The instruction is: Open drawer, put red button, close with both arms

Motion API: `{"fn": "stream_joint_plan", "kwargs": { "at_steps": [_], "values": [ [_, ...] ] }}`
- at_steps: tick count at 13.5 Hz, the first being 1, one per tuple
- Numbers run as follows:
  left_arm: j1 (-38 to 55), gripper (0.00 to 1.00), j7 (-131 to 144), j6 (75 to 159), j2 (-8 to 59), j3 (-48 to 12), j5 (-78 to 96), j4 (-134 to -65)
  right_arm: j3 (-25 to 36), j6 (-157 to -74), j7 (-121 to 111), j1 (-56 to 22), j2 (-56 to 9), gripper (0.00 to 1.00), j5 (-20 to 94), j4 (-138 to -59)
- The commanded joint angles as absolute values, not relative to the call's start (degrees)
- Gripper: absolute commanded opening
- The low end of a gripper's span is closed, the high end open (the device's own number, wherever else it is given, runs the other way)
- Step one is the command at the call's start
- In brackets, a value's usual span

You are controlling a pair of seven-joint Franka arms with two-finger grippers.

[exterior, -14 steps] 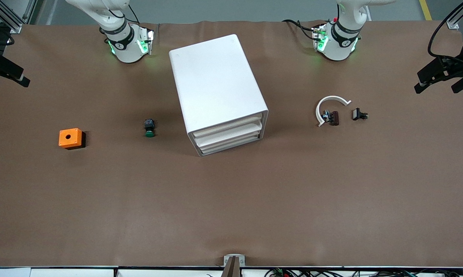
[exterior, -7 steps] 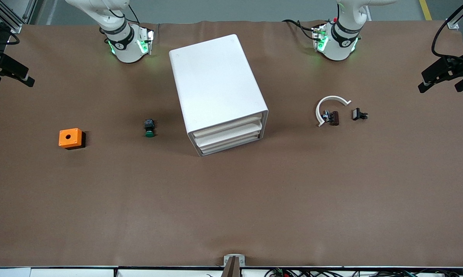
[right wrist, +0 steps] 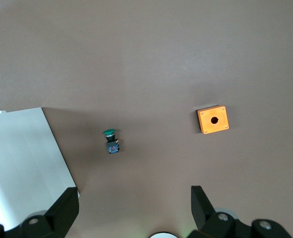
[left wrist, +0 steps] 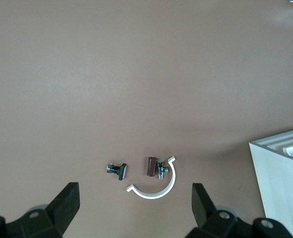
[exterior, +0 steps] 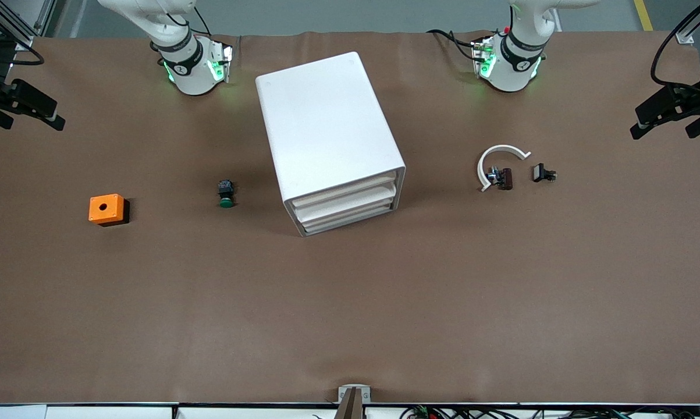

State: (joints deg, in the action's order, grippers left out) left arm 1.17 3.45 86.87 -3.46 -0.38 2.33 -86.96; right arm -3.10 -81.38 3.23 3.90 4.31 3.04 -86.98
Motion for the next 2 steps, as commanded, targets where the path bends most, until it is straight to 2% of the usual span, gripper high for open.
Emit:
{"fn": "stream_joint_plan", "kwargs": {
  "at_steps": [1, 2],
  "values": [
    [1.8, 1.0, 3.3, 85.3, -3.2, -0.1, 1.5, -85.8, -0.4, -82.4, 3.5, 1.4, 5.6, 1.0, 3.3, -88.4],
    [1.8, 1.0, 3.5, 85.3, -3.2, -0.1, 1.8, -85.7, 0.1, -82.8, 3.5, 0.8, 5.5, 1.0, 3.7, -88.4]
  ]
}}
